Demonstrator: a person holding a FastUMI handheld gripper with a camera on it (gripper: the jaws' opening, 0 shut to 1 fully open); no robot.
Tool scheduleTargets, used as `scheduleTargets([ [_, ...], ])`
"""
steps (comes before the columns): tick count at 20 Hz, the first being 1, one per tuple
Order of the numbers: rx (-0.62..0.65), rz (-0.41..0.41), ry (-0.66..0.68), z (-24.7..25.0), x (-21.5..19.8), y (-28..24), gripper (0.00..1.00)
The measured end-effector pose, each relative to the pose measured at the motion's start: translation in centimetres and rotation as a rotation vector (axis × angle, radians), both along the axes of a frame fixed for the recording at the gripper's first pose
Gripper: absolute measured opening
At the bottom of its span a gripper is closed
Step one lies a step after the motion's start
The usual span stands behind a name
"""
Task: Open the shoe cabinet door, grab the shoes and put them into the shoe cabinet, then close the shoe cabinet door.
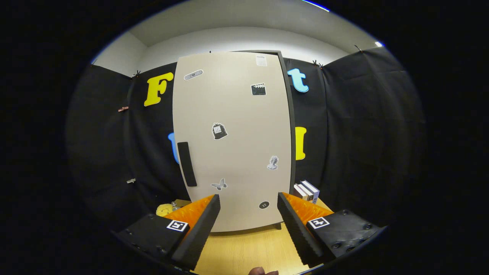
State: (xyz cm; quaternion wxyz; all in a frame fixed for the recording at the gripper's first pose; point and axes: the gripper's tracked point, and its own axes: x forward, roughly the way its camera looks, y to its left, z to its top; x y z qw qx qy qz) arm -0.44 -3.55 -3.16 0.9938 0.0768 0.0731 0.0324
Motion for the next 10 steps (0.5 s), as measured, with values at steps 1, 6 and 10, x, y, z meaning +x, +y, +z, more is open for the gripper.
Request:
scheduleTargets([
  [1, -0.001, 0.0, 0.0, 0.0, 0.01, -0.05, 0.98],
  [6, -0.003, -0.004, -0.003, 0.07, 0.09, -0.27, 0.98],
  [10, -0.002, -0.003, -0.003, 0.17, 0.17, -0.38, 0.98],
])
